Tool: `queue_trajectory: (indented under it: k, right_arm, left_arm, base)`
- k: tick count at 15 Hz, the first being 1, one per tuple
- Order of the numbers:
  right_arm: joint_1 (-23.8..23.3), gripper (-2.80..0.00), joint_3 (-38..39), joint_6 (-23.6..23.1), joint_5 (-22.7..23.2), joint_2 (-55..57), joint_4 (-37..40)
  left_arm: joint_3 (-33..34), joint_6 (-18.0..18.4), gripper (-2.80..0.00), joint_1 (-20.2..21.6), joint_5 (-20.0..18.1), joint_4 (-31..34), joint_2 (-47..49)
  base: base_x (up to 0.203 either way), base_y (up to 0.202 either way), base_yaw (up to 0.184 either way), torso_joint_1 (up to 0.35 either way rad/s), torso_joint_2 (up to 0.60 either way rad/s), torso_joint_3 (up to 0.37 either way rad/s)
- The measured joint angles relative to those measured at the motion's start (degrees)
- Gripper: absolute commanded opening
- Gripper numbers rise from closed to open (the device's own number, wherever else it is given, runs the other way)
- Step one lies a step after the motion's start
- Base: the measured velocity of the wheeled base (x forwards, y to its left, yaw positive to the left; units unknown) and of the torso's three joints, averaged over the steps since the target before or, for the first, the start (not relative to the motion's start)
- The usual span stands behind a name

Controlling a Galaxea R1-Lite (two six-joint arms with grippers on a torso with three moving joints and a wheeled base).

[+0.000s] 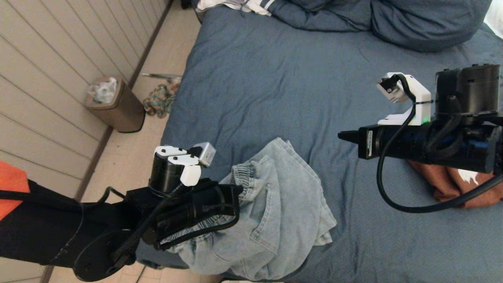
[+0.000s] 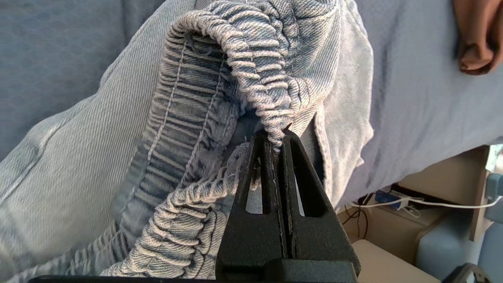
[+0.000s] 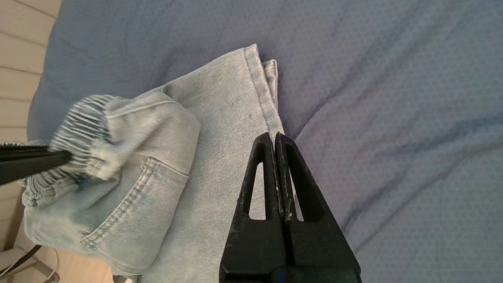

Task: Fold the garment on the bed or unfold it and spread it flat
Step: Unford the blue shorts

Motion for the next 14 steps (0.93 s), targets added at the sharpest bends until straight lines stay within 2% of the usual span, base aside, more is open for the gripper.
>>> queue_trajectory:
  k: [8, 14]
  right_arm:
    - [0.8, -2.80, 0.3, 2.0, -0.3, 3.9, -1.6]
    - [1.6, -2.80, 0.7, 3.8, -0.7, 9.3, -4.2]
  left_arm:
    - [5.0, -0.1, -2.80, 0.0, -0.2, 0.1, -10.6]
    - [6.6, 0.0, -2.80, 0.1, 0.0, 0.5, -14.5]
  base:
    - [0.000, 0.000, 0.000, 0.000, 0.00, 0.000]
    - [0.000, 0.000, 0.000, 0.000, 0.00, 0.000]
